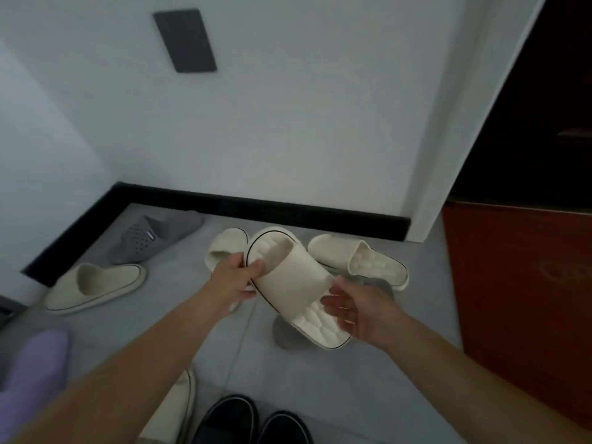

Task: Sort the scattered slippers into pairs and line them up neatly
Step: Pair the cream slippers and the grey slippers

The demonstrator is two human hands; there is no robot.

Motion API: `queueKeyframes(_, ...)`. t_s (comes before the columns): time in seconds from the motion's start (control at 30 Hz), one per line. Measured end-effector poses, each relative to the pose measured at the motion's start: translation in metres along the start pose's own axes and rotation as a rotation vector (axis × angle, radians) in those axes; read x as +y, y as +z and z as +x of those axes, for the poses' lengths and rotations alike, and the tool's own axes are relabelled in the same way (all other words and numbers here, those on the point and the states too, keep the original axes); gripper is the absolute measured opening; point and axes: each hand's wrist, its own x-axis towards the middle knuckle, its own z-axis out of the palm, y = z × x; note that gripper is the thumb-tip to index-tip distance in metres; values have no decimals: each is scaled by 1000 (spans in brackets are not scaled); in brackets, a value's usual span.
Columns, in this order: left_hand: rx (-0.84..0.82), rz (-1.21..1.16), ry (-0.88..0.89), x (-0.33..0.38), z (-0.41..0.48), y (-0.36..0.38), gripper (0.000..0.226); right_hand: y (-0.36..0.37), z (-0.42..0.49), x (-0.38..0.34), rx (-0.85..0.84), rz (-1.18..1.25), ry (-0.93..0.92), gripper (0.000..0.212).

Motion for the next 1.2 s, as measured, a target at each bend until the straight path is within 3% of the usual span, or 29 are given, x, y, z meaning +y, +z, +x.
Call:
queueKeyframes(0.07, 40, 71, 11, 8, 11, -26, 24, 4, 8, -6, 76, -93, -17, 28)
queueKeyframes(0.17, 87, 122, -12, -2, 26, -67, 22, 14, 31, -7, 165, -243, -49, 27)
queueKeyframes(0.43, 206, -14, -125, -56, 67, -164, 18, 75, 74, 78, 58, -529, -74, 28)
queueKeyframes(0.57, 187, -14, -85, -45, 97, -192, 18, 94, 85, 104, 86, -716, -84, 23)
queueKeyframes(0.77, 37, -38, -97, -40, 146, -212, 19, 151, 126, 98, 152, -841, -251, 18)
queueKeyframes(0.87, 56, -41, -87, -52, 175, -224, 16, 191, 149, 86, 118, -1071, -366, 17)
queueKeyframes(1.0, 89, -67, -116, -76, 211, -236, 17, 231, 175, 83, 46, -1432, -541, 46)
queueKeyframes(1.1, 84, -77, -144, -98, 233, -236, 19, 233, 185, 98, 46, -1734, -545, 52)
queueKeyframes(1.2, 50, -29, -152, -113, 251, -231, 23, 219, 184, 107, 64, -1844, -564, 48)
